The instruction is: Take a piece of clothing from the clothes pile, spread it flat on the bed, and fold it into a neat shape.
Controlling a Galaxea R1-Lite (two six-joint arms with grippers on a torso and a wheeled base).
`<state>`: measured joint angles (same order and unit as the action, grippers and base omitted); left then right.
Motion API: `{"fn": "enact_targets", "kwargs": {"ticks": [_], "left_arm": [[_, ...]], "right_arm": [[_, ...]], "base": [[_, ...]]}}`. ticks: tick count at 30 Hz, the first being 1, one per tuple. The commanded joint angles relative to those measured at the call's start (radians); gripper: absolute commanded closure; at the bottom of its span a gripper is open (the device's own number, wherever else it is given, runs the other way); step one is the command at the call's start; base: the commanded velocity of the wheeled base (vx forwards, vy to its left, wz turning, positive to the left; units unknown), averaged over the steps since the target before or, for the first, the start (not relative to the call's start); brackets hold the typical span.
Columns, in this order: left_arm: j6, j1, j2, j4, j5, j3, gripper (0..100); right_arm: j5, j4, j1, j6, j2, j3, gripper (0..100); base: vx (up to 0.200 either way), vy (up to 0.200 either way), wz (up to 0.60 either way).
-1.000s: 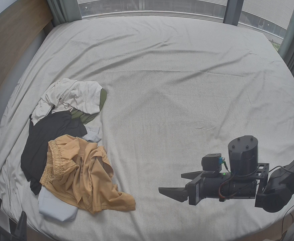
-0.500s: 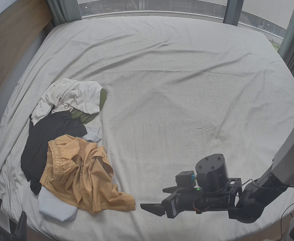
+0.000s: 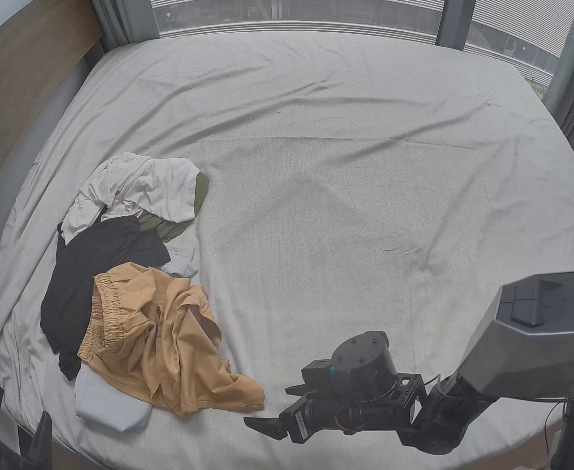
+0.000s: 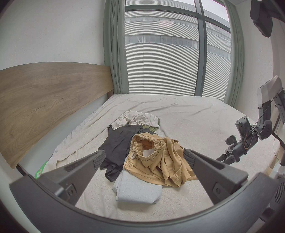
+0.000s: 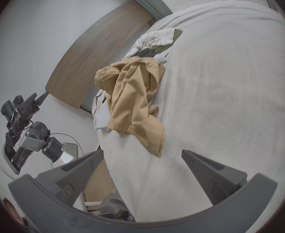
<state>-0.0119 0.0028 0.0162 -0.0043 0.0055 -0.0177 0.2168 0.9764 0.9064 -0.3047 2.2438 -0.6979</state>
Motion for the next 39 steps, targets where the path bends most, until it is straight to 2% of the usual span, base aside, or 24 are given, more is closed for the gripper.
{"fn": "enact_targets", "kwargs": {"ticks": [1, 10, 18, 28, 29, 37, 39], "left_arm": [[0.0, 0.0, -0.013, 0.0, 0.001, 0.018, 0], [0.0, 0.0, -0.013, 0.0, 0.001, 0.018, 0], [0.0, 0.0, -0.013, 0.0, 0.001, 0.018, 0], [0.0, 0.0, -0.013, 0.0, 0.001, 0.018, 0], [0.0, 0.0, -0.013, 0.0, 0.001, 0.018, 0], [0.0, 0.0, -0.013, 0.0, 0.001, 0.018, 0], [0.0, 0.0, -0.013, 0.0, 0.001, 0.018, 0]], "right_arm": [[0.001, 0.03, 0.009, 0.001, 0.063, -0.028, 0], [0.001, 0.041, 0.019, 0.001, 0.135, -0.091, 0], [-0.004, 0.127, 0.037, 0.001, 0.22, -0.163, 0], [-0.004, 0.142, 0.035, -0.001, 0.221, -0.169, 0], [-0.004, 0.142, 0.035, -0.001, 0.223, -0.167, 100], [-0.008, 0.145, 0.035, -0.001, 0.238, -0.169, 100], [-0.027, 0.153, 0.035, -0.001, 0.241, -0.167, 100]], "base": [[0.0, 0.0, 0.0], [0.0, 0.0, 0.0], [0.0, 0.0, 0.0], [0.0, 0.0, 0.0], [0.0, 0.0, 0.0], [0.0, 0.0, 0.0], [0.0, 0.0, 0.0]]}}
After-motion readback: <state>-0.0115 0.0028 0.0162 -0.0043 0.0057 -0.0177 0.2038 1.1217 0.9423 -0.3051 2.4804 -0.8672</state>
